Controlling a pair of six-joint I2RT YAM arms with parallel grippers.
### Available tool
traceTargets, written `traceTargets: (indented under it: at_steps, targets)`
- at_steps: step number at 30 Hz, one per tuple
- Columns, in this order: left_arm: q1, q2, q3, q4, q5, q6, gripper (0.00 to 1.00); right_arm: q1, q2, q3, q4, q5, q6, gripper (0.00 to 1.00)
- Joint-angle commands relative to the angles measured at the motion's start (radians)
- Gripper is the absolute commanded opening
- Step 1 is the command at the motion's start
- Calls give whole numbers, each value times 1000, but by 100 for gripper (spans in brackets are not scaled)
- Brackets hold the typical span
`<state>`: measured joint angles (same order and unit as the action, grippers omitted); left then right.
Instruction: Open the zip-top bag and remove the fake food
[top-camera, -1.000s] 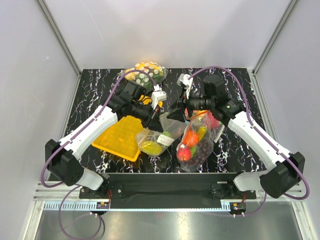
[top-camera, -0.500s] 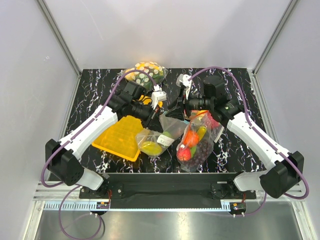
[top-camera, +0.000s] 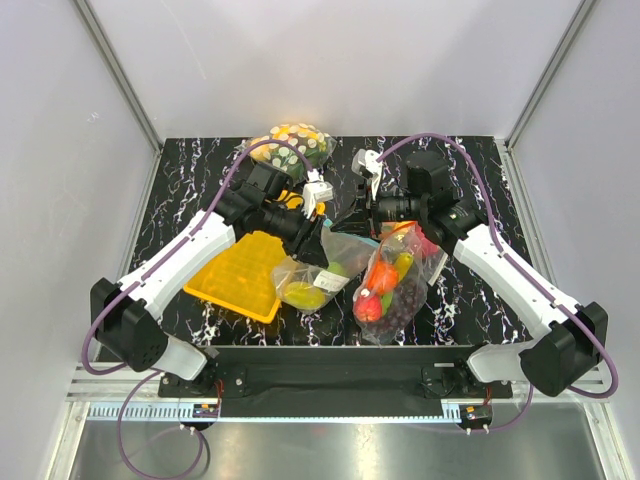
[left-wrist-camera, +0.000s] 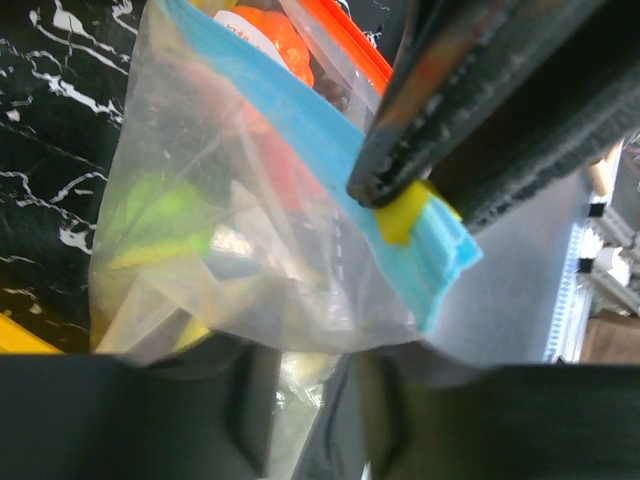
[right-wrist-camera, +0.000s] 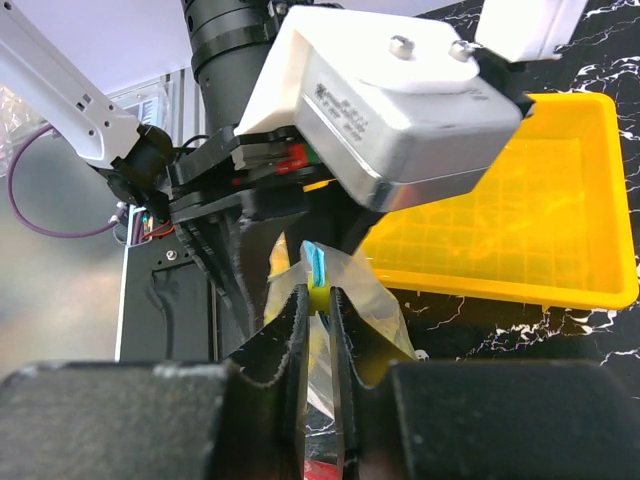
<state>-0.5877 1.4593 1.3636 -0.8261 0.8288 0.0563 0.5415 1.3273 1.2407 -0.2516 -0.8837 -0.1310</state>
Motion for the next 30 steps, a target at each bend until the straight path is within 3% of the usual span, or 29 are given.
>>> traceTargets:
  at_steps: [1,5,15,16,17,21,22,30]
  targets:
    - [3,-50,35,61,-11,-29,46,11,7,28,34,-34,11,15]
    - [3,-66,42,110,-33,-47,61,9,7,29,32,-35,13,13]
    - [5,-21,118,140,-46,-44,63,11,6,31,22,-38,18,11]
    - [3,-11,120,140,-43,-47,59,11,6,29,20,-38,16,11]
    - [3,-10,123,142,-37,-46,39,11,7,34,21,-37,16,11]
    - [3,-13,120,139,-33,-41,7,11,9,37,12,-31,8,10]
    - [3,-16,114,136,-31,-39,3,11,12,39,12,-29,7,10]
    - [31,-65,91,134,-94,-38,0,11,16,52,-38,9,-33,8]
